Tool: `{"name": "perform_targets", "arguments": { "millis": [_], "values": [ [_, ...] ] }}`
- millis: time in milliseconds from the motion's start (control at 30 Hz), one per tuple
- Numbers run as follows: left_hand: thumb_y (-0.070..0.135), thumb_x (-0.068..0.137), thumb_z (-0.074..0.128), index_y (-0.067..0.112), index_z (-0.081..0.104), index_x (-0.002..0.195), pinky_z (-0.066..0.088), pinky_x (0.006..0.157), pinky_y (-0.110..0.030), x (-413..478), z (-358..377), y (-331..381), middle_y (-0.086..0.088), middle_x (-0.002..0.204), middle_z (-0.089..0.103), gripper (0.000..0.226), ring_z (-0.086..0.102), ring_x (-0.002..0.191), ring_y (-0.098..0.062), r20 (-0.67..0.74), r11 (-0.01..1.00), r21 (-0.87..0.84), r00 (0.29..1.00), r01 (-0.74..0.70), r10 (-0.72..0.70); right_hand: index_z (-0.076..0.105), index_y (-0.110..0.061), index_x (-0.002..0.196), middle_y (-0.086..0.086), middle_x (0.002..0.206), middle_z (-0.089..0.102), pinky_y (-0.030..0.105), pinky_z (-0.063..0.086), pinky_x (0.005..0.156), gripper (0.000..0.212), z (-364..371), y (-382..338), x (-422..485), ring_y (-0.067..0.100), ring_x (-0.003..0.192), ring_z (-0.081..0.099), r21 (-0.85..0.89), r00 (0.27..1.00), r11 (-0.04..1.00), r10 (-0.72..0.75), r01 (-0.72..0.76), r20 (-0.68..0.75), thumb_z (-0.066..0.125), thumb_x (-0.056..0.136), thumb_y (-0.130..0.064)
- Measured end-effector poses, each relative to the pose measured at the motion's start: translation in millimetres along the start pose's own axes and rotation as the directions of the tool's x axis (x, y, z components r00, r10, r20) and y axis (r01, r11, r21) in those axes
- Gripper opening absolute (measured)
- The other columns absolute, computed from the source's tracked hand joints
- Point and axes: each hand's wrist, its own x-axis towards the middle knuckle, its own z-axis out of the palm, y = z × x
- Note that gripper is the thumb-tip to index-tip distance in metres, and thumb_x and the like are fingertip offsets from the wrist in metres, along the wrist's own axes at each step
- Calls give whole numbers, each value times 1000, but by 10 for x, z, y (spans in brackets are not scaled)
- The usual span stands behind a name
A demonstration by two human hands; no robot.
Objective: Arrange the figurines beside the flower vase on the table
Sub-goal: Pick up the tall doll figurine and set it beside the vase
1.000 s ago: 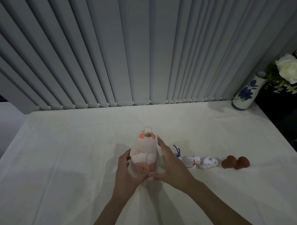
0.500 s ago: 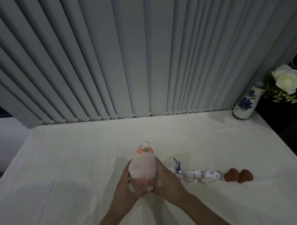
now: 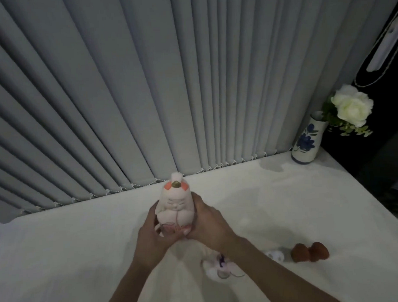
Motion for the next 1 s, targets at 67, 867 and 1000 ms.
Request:
{"name": "perform_targets", "arguments": {
  "millis": [67, 867, 1000],
  "values": [
    [27, 45, 93, 47, 49, 109, 47, 67, 3, 304, 261, 212, 35, 96, 66, 80, 61, 88, 18, 44, 999, -3, 998, -45, 45, 29, -38, 131, -3, 116, 68, 10, 33, 61, 88, -361, 93, 134, 21, 100, 64, -1, 997, 1000, 14, -14, -73, 80, 60, -26],
    [42, 42, 87, 28, 50, 120, 51, 74, -17, 2323, 3331, 768, 8, 106, 65, 88, 64, 99, -13, 431, 994, -53, 896, -91, 105, 36, -21, 126, 4, 122, 55, 38, 50, 94, 70, -2602, 2200, 1072, 27, 116, 55, 46, 850, 909, 404, -413, -337, 77, 70, -13],
    [29, 50, 90, 25, 49, 122, 52, 81, -24, 2386, 3356, 805, 8, 107, 63, 83, 61, 99, -12, 437, 993, -30, 892, -115, 116, 34, -21, 131, 4, 131, 53, 31, 47, 90, 80, -2625, 2239, 1130, 26, 120, 53, 98, 838, 898, 435, -428, -330, 80, 67, -9]
  ]
}}
